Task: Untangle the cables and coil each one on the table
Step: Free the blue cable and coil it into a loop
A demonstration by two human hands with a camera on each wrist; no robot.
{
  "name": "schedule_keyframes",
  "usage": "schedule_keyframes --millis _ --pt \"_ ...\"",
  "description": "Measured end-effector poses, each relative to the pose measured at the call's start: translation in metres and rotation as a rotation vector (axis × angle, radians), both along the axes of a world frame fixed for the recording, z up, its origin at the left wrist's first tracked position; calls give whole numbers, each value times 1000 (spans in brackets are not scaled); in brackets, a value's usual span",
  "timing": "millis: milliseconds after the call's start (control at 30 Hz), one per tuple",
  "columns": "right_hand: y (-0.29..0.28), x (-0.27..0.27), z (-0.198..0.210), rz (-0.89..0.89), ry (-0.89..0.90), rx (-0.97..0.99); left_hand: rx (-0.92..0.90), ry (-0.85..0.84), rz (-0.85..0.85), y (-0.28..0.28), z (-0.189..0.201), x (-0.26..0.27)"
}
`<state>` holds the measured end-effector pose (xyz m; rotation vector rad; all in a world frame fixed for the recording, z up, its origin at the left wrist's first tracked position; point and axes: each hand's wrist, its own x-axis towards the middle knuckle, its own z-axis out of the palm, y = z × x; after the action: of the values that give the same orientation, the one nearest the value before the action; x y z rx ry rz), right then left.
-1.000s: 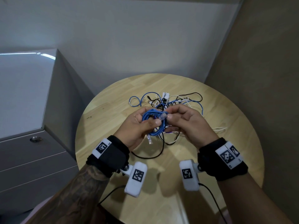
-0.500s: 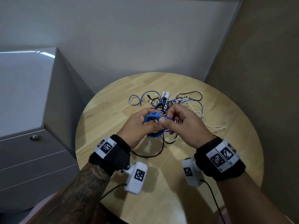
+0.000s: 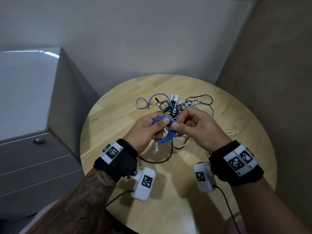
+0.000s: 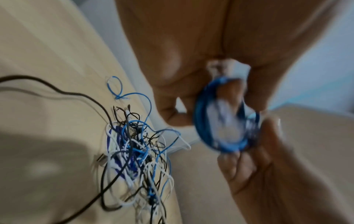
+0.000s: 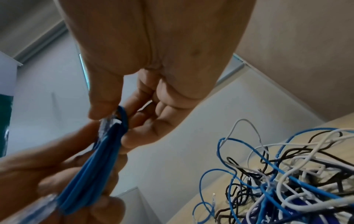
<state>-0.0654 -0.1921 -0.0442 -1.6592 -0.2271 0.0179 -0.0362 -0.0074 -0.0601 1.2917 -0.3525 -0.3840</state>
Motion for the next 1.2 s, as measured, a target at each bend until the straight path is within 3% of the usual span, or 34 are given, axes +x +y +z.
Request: schedule_keyframes --millis 167,367,433,533,600,733,967,1100,1200 --pt "10 3 -12 -100 81 -51 -72 14 222 -5 0 4" --pt "26 -2 -25 -39 80 -167 -174 88 215 -9 1 4" --pt "29 -2 -21 -67 100 -93 -183 115 196 -8 1 4" --pt "32 1 -17 -168 234 207 -250 202 149 -7 2 4" --pt "32 0 -17 -125 300 370 -280 269 92 -6 4 3" --pt "29 4 -18 -99 267 407 -274 302 45 -4 6 3" --pt "30 4 -14 -187 -67 34 -212 283 -17 3 5 7" --pt "32 2 -16 -224 -167 -38 -146 201 -59 8 7 13" --pt "21 1 -11 -194 -310 -397 18 28 -12 13 7 13"
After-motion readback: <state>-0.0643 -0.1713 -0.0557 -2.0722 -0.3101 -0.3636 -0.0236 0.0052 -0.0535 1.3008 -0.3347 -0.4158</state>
